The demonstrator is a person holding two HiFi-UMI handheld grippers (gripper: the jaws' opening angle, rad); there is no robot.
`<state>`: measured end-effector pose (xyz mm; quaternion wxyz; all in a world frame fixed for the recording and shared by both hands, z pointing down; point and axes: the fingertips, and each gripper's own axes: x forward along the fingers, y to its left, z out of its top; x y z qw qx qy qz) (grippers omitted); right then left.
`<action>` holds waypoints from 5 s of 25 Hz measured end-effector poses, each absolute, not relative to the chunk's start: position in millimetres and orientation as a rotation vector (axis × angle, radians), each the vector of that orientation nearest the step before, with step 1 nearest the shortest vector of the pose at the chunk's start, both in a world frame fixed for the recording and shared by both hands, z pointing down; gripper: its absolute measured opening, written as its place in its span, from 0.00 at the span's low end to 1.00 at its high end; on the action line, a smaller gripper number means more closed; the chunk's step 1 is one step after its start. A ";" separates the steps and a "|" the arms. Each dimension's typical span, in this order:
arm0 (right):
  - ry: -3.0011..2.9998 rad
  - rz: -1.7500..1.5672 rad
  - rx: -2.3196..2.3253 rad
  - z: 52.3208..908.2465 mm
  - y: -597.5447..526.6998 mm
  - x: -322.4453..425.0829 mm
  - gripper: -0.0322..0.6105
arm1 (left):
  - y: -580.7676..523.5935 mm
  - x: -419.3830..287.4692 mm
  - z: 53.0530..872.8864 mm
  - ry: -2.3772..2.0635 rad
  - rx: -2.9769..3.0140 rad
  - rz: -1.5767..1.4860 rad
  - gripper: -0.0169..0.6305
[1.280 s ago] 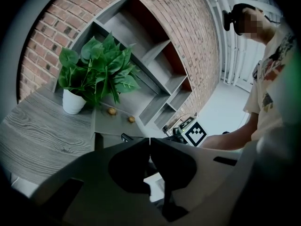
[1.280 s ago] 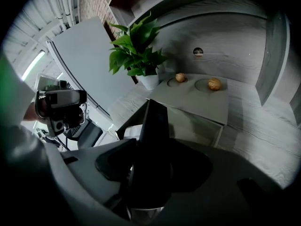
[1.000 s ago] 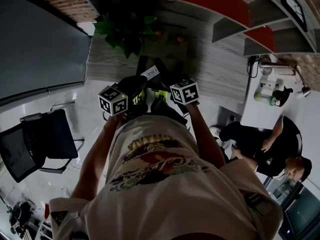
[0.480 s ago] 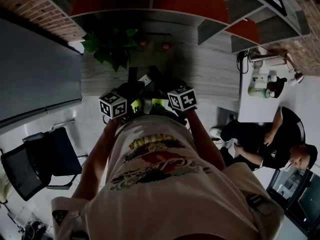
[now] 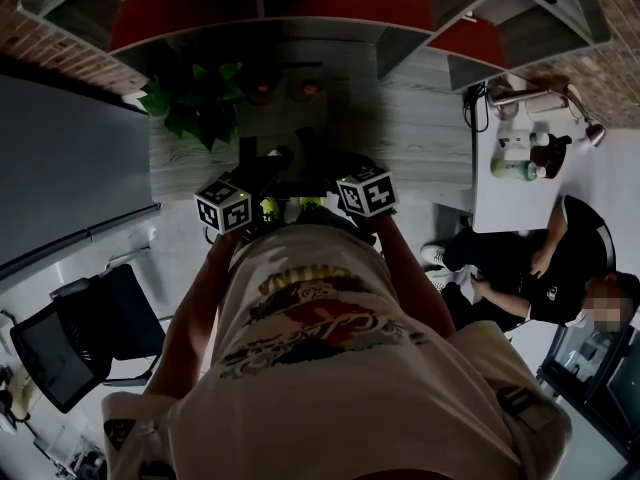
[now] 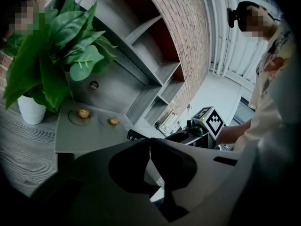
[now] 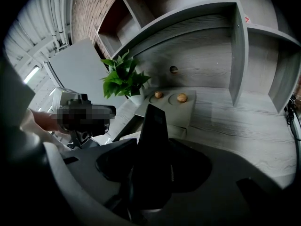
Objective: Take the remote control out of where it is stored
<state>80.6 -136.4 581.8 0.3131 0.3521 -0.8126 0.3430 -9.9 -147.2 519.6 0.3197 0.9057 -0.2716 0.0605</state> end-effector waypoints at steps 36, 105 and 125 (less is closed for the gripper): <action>-2.044 0.981 1.017 657.3 -164.6 202.3 0.39 | -142.2 76.8 556.6 -0.710 2.261 0.236 0.03; -2.252 0.639 0.921 552.7 -139.5 94.8 0.10 | -128.1 51.7 500.3 -0.523 2.326 0.122 0.03; -2.255 0.287 0.452 579.7 -103.5 1.3 0.10 | -119.9 -92.8 524.6 -0.875 2.191 0.025 0.03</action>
